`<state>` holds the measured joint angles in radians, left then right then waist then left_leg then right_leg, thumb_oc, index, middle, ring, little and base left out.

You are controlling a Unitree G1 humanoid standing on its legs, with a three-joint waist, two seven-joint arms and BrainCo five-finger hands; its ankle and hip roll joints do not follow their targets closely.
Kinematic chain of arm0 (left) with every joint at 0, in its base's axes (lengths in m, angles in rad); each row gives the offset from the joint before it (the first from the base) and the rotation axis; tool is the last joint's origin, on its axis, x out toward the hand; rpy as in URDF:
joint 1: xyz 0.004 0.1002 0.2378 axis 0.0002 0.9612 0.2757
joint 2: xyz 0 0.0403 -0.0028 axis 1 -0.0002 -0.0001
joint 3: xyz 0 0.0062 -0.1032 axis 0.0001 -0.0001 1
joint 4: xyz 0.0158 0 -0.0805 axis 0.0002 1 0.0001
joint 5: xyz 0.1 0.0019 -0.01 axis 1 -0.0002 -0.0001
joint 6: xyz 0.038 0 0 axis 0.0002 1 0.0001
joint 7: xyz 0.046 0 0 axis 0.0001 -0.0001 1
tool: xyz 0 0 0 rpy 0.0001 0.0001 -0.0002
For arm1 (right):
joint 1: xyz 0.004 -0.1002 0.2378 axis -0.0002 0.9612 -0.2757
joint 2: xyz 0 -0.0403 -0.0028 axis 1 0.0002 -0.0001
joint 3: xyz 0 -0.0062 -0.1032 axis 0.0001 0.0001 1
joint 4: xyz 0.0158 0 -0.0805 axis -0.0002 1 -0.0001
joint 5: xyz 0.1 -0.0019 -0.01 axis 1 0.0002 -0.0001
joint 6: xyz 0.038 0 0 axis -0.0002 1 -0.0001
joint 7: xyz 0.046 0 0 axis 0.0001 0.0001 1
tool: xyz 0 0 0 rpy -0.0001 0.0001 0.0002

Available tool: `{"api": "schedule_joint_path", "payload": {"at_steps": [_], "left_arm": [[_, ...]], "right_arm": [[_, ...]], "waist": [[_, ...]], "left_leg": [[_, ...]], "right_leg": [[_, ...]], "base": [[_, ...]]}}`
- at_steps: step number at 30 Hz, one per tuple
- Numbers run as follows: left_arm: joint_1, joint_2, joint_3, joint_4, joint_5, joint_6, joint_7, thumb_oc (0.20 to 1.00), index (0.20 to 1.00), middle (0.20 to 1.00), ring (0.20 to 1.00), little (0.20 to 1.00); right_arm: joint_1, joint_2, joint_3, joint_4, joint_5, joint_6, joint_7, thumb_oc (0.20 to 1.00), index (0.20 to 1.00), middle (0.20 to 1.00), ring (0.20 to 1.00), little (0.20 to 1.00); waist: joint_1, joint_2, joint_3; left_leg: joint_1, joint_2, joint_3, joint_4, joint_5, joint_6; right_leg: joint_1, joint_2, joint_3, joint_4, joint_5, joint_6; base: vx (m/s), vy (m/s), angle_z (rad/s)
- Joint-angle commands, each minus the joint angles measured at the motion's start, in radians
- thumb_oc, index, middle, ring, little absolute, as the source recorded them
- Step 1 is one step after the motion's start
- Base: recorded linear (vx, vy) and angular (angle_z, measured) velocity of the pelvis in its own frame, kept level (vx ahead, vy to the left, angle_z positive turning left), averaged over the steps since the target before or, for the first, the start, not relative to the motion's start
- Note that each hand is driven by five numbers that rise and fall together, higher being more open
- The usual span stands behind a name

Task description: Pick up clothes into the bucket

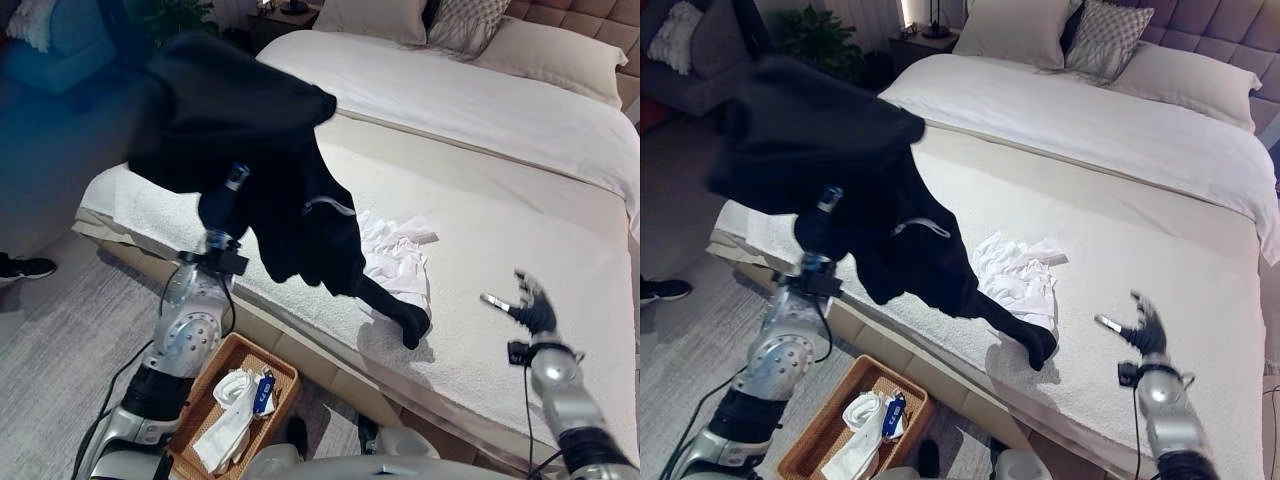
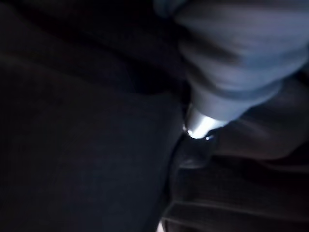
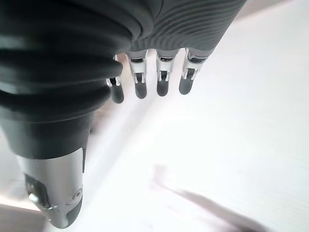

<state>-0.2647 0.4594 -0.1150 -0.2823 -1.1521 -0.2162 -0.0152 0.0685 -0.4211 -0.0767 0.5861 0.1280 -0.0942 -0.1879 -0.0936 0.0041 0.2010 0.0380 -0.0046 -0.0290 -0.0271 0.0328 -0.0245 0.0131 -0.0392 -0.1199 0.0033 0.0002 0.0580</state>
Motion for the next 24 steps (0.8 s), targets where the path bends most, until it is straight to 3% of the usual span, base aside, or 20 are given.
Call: {"api": "schedule_joint_path", "payload": {"at_steps": [1,5,12,18,24], "left_arm": [[-0.060,0.031,0.109,-0.103,0.044,-0.150,0.046,0.200,0.200,0.200,0.200,0.200],[-0.059,0.085,0.196,-0.135,0.130,-0.209,0.104,0.200,0.200,0.200,0.200,0.200],[-0.048,0.191,0.354,-0.149,0.270,-0.290,0.208,0.200,0.200,0.200,0.200,0.200],[-0.064,0.210,0.377,-0.145,0.315,-0.319,0.273,0.200,0.200,0.200,0.200,0.200],[-0.064,0.195,0.351,-0.138,0.309,-0.313,0.260,0.200,0.200,0.200,0.200,0.200]], "right_arm": [[-0.024,-0.005,0.022,0.030,-0.020,-0.024,-0.019,1.000,1.000,1.000,1.000,1.000],[-0.022,0.026,0.076,0.247,-0.024,-0.010,-0.001,1.000,1.000,1.000,1.000,1.000],[-0.012,0.042,0.120,0.440,-0.045,0.009,0.025,1.000,1.000,1.000,1.000,1.000],[-0.023,0.063,0.162,0.499,-0.063,0.017,0.033,1.000,1.000,1.000,1.000,1.000],[-0.044,0.081,0.183,0.516,-0.056,0.016,0.033,1.000,1.000,1.000,1.000,1.000]], "waist": [[0.008,-0.040,-0.045],[0.016,-0.036,-0.038],[0.037,-0.035,-0.033],[0.042,-0.038,-0.032],[0.045,-0.040,-0.025]], "left_leg": [[-0.048,0.008,-0.031,0.103,-0.097,-0.030],[-0.054,0.006,-0.040,0.108,-0.098,-0.035],[-0.061,0.003,-0.050,0.109,-0.097,-0.041],[-0.062,0.002,-0.054,0.114,-0.100,-0.043],[-0.065,0.002,-0.056,0.115,-0.100,-0.043]], "right_leg": [[-0.018,-0.086,0.009,0.077,-0.045,0.072],[-0.021,-0.090,0.004,0.080,-0.047,0.072],[-0.023,-0.095,-0.009,0.083,-0.048,0.074],[-0.020,-0.097,-0.013,0.082,-0.050,0.075],[-0.023,-0.098,-0.013,0.084,-0.050,0.075]], "base": [[-0.01,0.001,0.04],[0.00,0.001,0.03],[0.00,0.003,0.07],[0.00,0.000,0.04],[0.00,0.000,0.00]]}}
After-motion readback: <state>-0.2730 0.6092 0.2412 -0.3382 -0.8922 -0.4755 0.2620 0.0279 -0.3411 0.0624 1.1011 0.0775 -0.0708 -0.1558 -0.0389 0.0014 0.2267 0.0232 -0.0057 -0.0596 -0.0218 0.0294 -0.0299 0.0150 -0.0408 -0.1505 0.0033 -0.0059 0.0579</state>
